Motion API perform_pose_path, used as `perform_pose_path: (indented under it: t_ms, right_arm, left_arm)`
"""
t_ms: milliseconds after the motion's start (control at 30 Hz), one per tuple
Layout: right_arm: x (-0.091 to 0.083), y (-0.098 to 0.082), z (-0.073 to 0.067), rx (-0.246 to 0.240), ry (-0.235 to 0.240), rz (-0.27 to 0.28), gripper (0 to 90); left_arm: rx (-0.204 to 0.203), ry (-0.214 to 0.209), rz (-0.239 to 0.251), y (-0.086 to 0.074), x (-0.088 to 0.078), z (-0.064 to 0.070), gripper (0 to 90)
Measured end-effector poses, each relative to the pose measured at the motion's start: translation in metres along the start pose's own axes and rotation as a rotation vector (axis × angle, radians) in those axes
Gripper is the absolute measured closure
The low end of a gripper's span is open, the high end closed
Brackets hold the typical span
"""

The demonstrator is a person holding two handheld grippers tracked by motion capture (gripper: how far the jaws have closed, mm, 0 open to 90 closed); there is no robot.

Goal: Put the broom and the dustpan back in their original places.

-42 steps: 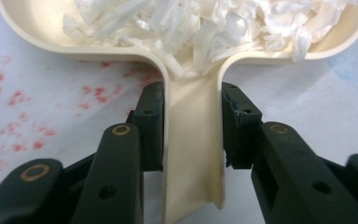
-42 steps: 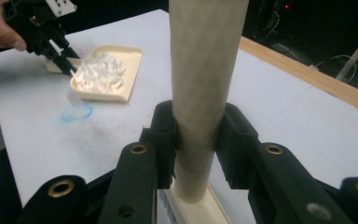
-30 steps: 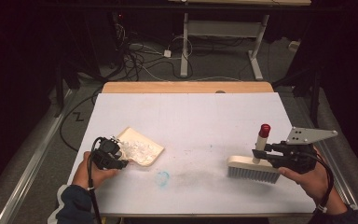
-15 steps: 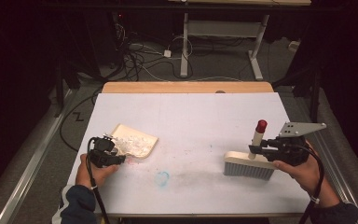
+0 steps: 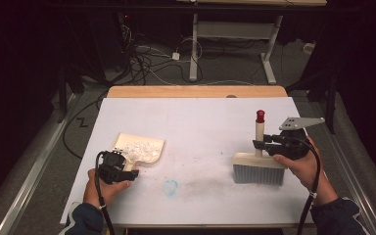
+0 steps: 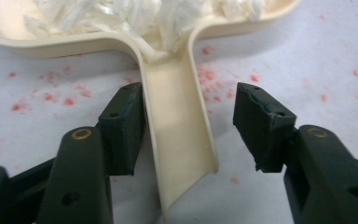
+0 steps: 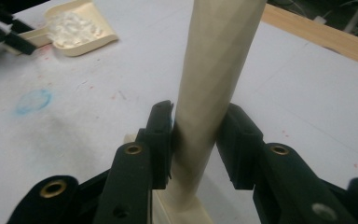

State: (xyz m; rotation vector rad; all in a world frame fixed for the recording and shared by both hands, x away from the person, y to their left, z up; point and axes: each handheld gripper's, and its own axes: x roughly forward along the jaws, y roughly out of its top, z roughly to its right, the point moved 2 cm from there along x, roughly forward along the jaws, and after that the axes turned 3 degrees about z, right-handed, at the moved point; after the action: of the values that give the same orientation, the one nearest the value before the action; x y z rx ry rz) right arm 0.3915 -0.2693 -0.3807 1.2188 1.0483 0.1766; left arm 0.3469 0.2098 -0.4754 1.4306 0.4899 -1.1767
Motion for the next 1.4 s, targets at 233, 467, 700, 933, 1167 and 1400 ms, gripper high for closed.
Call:
perform_pose_path:
  t_ms: [233,467,700,933,1167,1400]
  right_arm:
    - [0.017,0.000,0.009,0.030,-0.062,-0.008,65.7]
    - [0.029,-0.003,0.021,0.104,-0.116,-0.016,65.3]
    - [0.042,-0.007,0.029,0.148,-0.164,-0.012,64.7]
    - [0.054,-0.011,0.039,0.178,-0.210,-0.019,63.9]
    - [0.065,-0.015,0.044,0.181,-0.244,-0.033,62.9]
    - [0.075,-0.017,0.049,0.185,-0.298,-0.041,60.9]
  left_arm:
    - [0.039,-0.003,0.008,-0.007,-0.001,0.008,41.6]
    - [0.075,-0.002,0.016,-0.013,-0.003,0.009,43.3]
    - [0.121,0.034,0.089,-0.019,-0.008,0.009,33.2]
    - [0.201,0.049,0.171,-0.026,-0.013,0.015,28.8]
    - [0.269,0.062,0.226,-0.025,-0.009,0.027,26.6]
    - [0.331,0.055,0.268,-0.023,-0.005,0.038,24.6]
